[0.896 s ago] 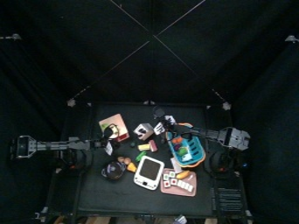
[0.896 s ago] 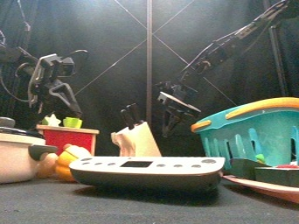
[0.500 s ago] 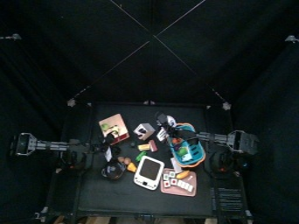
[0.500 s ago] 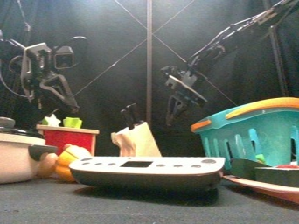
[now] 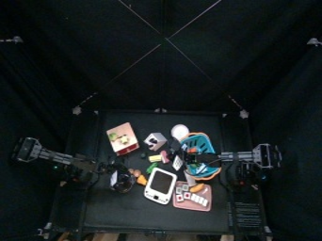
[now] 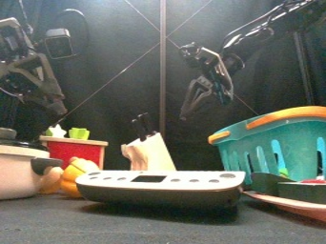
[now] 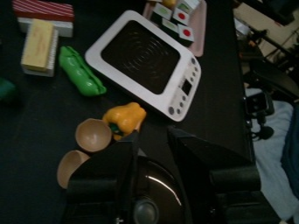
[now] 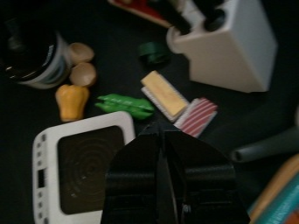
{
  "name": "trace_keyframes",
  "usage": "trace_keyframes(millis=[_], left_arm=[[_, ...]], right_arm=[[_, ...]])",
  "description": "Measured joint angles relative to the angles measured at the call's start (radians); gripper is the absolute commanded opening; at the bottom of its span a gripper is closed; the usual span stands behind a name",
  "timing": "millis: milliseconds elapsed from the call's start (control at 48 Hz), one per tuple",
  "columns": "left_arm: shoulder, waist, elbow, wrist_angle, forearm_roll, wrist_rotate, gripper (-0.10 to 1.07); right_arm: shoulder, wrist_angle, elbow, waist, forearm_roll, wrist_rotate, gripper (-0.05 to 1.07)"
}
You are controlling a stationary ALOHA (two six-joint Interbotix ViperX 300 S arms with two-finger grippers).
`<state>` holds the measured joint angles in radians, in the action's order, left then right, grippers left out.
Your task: Grab eggshell
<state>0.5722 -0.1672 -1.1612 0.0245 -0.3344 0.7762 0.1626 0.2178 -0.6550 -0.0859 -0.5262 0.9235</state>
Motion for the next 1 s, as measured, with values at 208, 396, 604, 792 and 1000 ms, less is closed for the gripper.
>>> trace_keyframes(millis=[208,396,604,792,1000], left_arm=[[0.0,-0.08,0.0,-0.054,0.032,0.0,0.86],[0.006,-0.166,0.012,-0.209,0.14,0.0,0.86],[0.017,-0.196,0.063,-0.446,0.218,0.005,0.86],[0.021,-0.241,0.107,-0.571,0.219,0.009,0.86],[0.037,-0.267,0.153,-0.629,0.181,0.003,0.86]], right_arm=[[-0.002,-0.173,-0.049,0.048,0.029,-0.003,0.44],[-0.035,-0.268,-0.052,0.063,0.02,-0.009,0.44],[-0.098,-0.302,-0.026,0.066,0.011,-0.011,0.44],[-0.164,-0.302,0.008,0.069,0.011,-0.011,0.44],[-0.206,-0.304,0.043,0.069,0.009,-0.009,0.44]])
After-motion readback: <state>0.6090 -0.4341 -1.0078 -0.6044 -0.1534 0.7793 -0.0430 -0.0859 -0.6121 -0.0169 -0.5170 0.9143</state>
